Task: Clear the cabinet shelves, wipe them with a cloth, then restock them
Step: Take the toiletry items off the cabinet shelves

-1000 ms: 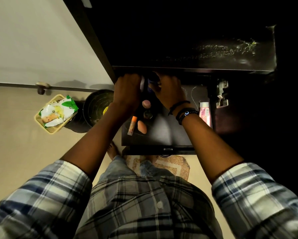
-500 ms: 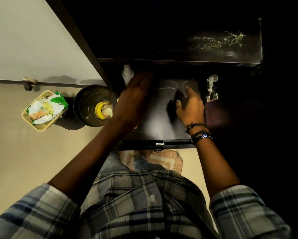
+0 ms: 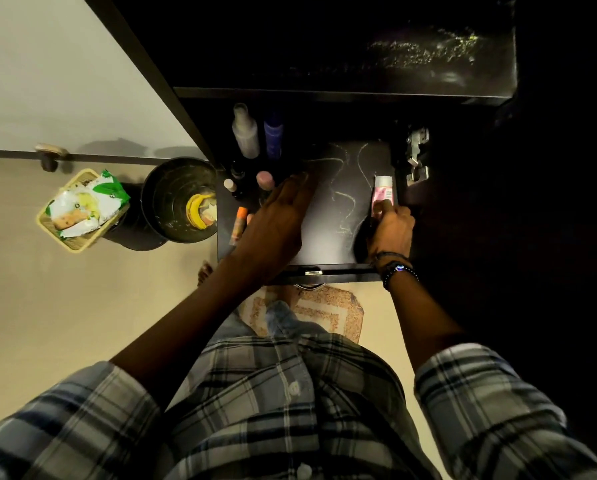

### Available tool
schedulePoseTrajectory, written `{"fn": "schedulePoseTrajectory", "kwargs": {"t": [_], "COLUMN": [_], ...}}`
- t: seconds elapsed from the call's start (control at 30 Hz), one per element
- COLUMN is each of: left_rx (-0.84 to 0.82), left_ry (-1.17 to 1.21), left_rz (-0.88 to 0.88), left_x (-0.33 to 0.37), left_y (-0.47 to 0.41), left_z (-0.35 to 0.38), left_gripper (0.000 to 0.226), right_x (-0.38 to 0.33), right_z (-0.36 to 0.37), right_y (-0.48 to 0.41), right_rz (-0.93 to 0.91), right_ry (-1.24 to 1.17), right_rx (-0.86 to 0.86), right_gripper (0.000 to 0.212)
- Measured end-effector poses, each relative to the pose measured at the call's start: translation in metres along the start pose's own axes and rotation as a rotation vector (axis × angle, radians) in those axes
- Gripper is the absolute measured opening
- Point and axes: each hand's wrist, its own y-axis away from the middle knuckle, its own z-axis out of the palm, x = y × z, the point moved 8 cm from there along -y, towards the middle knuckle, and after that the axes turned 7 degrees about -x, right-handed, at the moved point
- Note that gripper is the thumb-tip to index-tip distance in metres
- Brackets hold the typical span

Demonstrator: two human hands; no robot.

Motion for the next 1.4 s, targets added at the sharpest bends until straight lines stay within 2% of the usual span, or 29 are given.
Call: {"fn": "schedulePoseTrajectory", "kwargs": {"t": [0.07, 0.17, 0.27, 0.4, 0.6, 0.83, 0.93, 1.0, 1.1, 1.2, 1.3, 1.4], "left_rx": [0.015, 0.049, 0.097, 0.148, 0.206, 0.173, 0.190, 0.198, 0.187, 0.249, 0.333, 0.367], "left_ry": [0.004, 0.018, 0.056, 0.125, 0.154, 0.174, 0.200, 0.229, 0.258, 0.296, 0.330, 0.338], "left_rz": [0.007, 0.018, 0.010, -0.067, -0.126, -0.171, -0.178, -0.205, -0.245, -0.281, -0.340, -0.465], "left_x": [-0.003, -0.005, -0.013, -0.027, -0.047, -0.069, -0.074, -0.081, -0.096, -0.116, -0.143, -0.185], "left_y": [0.003, 0.007, 0.014, 0.028, 0.051, 0.071, 0.080, 0.086, 0.097, 0.112, 0.133, 0.160], "left_z": [-0.005, -0.011, -0.016, -0.022, -0.035, -0.026, -0.026, -0.026, -0.025, -0.032, -0.042, -0.044], "left_gripper": [0.067, 0.064, 0.060, 0.059, 0.056, 0.052, 0.050, 0.048, 0.057, 0.049, 0.046, 0.044], "right_x": [-0.001, -0.004, -0.020, -0.054, -0.100, -0.110, -0.109, -0.117, -0.144, -0.190, -0.247, -0.303], "right_z": [0.001, 0.004, 0.012, 0.035, 0.055, 0.043, 0.021, 0.003, -0.019, -0.033, -0.022, 0.008], "right_y": [-0.004, -0.005, -0.002, 0.013, 0.032, 0.047, 0.056, 0.066, 0.090, 0.121, 0.154, 0.182], "right_rz": [0.025, 0.064, 0.088, -0.002, -0.167, -0.214, -0.255, -0.327, -0.508, -0.708, -0.914, -1.029], "right_ry": [-0.066, -0.350, -0.432, -0.581, -0.633, -0.539, -0.490, -0.520, -0.487, -0.452, -0.360, -0.231], "right_rx": [-0.004, -0.028, -0.103, -0.155, -0.160, -0.161, -0.070, -0.009, 0.050, 0.074, 0.008, -0.137], "right_gripper": [0.052, 0.051, 0.032, 0.012, 0.027, 0.011, 0.008, 0.011, 0.024, 0.028, 0.029, 0.037]}}
